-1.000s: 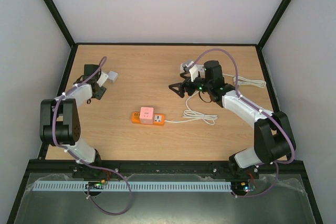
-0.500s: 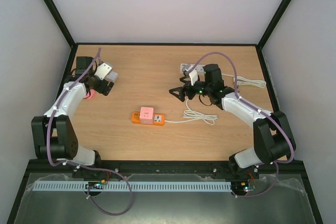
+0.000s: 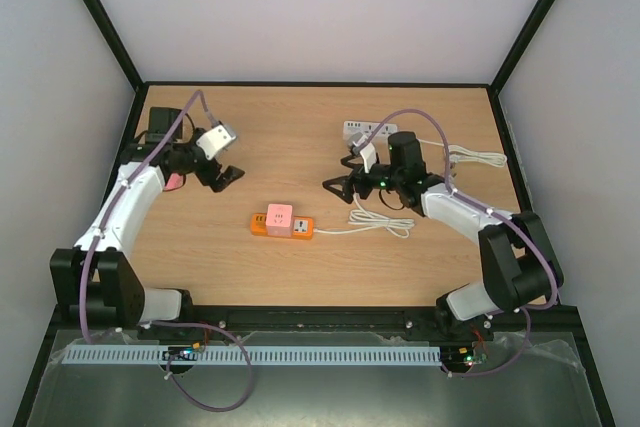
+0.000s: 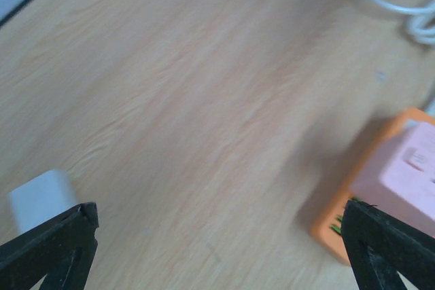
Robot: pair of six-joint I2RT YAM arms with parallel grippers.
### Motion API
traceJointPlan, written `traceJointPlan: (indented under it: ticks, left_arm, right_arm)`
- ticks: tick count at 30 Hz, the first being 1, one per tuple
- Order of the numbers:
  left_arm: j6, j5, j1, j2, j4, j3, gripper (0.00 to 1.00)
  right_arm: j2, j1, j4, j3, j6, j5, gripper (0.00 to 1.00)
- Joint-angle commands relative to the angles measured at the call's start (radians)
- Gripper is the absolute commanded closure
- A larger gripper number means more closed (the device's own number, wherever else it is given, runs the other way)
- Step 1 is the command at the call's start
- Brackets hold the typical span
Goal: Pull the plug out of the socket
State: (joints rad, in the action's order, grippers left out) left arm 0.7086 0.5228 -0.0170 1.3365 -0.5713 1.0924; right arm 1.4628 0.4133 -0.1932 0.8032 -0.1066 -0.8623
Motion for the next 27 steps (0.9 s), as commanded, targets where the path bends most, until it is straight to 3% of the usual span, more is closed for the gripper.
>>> traceJointPlan:
  ticks: [1, 11, 27]
  left_arm:
    - [0.180, 0.181, -0.033, 0.007, -0.176, -0.006, 0.00]
    - [0.393, 0.229, -0.187, 0.071, -0.268, -0.075, 0.00]
    - [0.305, 0.163, -0.346, 0.137, -0.078, -0.180, 0.02]
  right_arm:
    - [0.024, 0.003, -0.063, -0.028, -0.040, -0.038, 0.02]
    - [0.074, 0.027, -0.127, -0.099, -0.088, -0.071, 0.02]
    - [0.159, 0.134, -0.117, -0.128, -0.220, -0.037, 0.00]
